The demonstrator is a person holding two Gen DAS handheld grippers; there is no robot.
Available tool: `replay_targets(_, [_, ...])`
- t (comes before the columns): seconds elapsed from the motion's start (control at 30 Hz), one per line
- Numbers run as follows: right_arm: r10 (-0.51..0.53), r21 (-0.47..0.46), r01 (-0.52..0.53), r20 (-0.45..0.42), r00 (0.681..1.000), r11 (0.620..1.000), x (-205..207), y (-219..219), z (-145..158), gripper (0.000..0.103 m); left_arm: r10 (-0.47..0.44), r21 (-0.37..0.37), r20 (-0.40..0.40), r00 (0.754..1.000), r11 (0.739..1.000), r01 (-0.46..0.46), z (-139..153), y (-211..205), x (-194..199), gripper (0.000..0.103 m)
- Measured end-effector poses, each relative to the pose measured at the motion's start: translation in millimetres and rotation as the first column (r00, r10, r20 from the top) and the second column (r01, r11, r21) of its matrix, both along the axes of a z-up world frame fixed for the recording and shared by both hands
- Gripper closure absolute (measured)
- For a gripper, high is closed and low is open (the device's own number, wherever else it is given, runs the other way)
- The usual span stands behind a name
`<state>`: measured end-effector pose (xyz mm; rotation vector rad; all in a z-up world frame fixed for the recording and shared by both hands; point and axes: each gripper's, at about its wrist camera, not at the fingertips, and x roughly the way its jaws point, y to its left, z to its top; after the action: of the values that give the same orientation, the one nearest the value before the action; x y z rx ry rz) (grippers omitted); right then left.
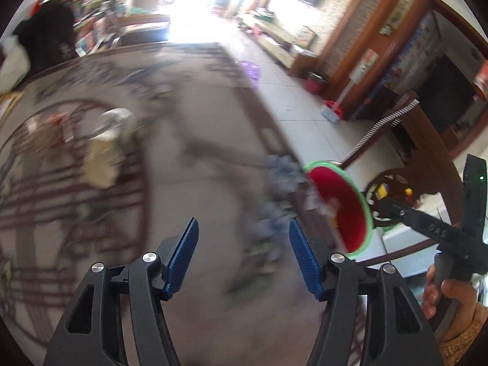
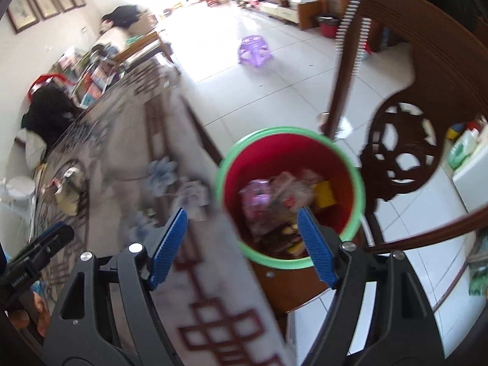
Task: Collect trash
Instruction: 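Move both tools back over the table toward the crumpled paper and paper cup, then grasp the crumpled paper with the left tool while the right tool grasps the paper cup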
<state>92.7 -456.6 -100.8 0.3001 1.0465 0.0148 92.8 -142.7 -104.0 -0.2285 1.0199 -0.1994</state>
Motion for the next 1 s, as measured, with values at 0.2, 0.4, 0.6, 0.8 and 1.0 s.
replay_targets(0.2, [0.159,0.024,-0.159,-0.002,0.987,0.987,12.4,96.4,-1.2,0.030,0.180,0.026,-0.037,0.983,0.983,-0.180,-11.2,98.1,-28.0,0.043])
replay_targets(0.4, [0.297,0.049,-0.296,-0.010,0.955,0.954,31.0,189.4,-2.9,0.026,0.305,0.018,-0.074,0.950,0.952,-0.304,-28.3,180.9,-44.1,0.043])
replay_targets(0.6, [0.368,0.086,-0.365,-0.016,0.930,0.927,69.4,262.6,2.7,0.021,0.331,-0.006,-0.077,0.940,0.943,-0.333,-39.7,223.5,-34.1,0.043])
replay_targets(0.8, [0.411,0.060,-0.408,-0.059,0.910,0.911,113.6,324.8,-13.9,0.020,0.336,-0.048,-0.060,0.940,0.940,-0.339,-41.8,251.0,-3.0,0.038])
replay_targets(1.0, [0.438,0.043,-0.437,-0.141,0.888,0.899,139.5,360.6,-44.6,0.032,0.372,-0.131,-0.016,0.928,0.920,-0.370,-33.9,264.7,54.2,0.025])
